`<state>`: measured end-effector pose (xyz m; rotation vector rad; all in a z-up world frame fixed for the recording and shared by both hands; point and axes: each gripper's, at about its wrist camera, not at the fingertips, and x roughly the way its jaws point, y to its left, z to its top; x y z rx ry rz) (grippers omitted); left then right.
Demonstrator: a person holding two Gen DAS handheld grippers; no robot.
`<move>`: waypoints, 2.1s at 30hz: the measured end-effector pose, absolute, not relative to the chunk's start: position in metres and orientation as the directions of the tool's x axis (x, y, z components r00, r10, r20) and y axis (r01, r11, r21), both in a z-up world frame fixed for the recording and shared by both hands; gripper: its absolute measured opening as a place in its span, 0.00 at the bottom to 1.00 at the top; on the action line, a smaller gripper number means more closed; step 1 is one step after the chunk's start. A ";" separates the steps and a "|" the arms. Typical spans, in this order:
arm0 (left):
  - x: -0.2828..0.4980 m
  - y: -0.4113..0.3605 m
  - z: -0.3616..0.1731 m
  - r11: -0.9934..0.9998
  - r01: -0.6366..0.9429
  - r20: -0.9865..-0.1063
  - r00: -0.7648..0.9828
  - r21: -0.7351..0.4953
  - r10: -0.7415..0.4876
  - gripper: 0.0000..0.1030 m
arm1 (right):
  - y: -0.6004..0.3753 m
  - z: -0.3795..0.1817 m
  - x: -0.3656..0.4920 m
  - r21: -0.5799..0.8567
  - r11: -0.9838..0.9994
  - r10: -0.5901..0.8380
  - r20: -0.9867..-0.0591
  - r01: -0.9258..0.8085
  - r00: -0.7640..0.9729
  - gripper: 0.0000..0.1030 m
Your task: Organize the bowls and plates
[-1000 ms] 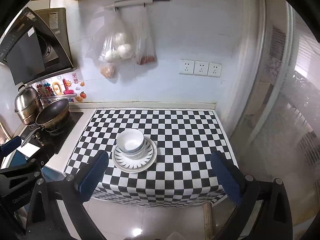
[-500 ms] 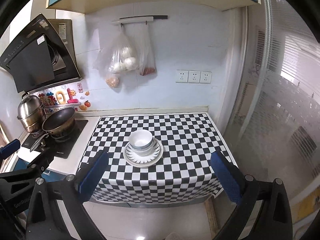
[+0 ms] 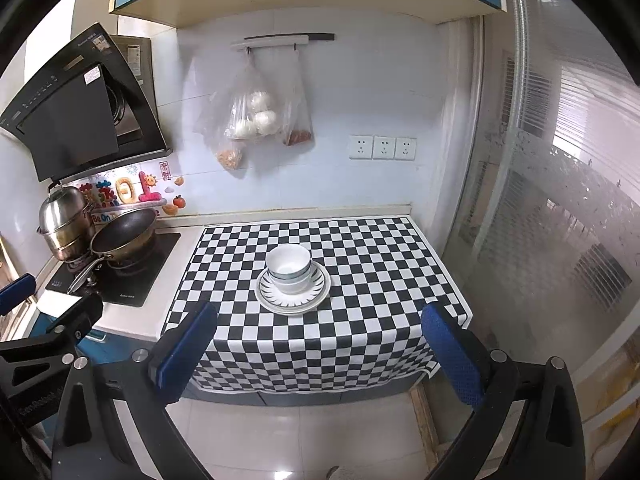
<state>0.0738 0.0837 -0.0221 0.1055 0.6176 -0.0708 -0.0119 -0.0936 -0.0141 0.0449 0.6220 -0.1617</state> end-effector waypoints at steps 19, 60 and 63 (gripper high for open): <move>0.070 0.090 -0.017 0.993 0.110 -0.572 0.817 0.039 -0.068 0.99 | -0.098 -0.013 -0.016 -0.034 0.978 -0.187 -0.586 0.206 0.789 1.00; 0.063 0.082 -0.018 0.994 0.101 -0.579 0.813 0.036 -0.062 0.99 | -0.101 -0.012 -0.019 -0.047 0.972 -0.213 -0.579 0.229 0.787 1.00; 0.062 0.080 -0.018 0.994 0.105 -0.579 0.813 0.041 -0.062 0.99 | -0.102 -0.012 -0.021 -0.047 0.970 -0.220 -0.579 0.236 0.785 1.00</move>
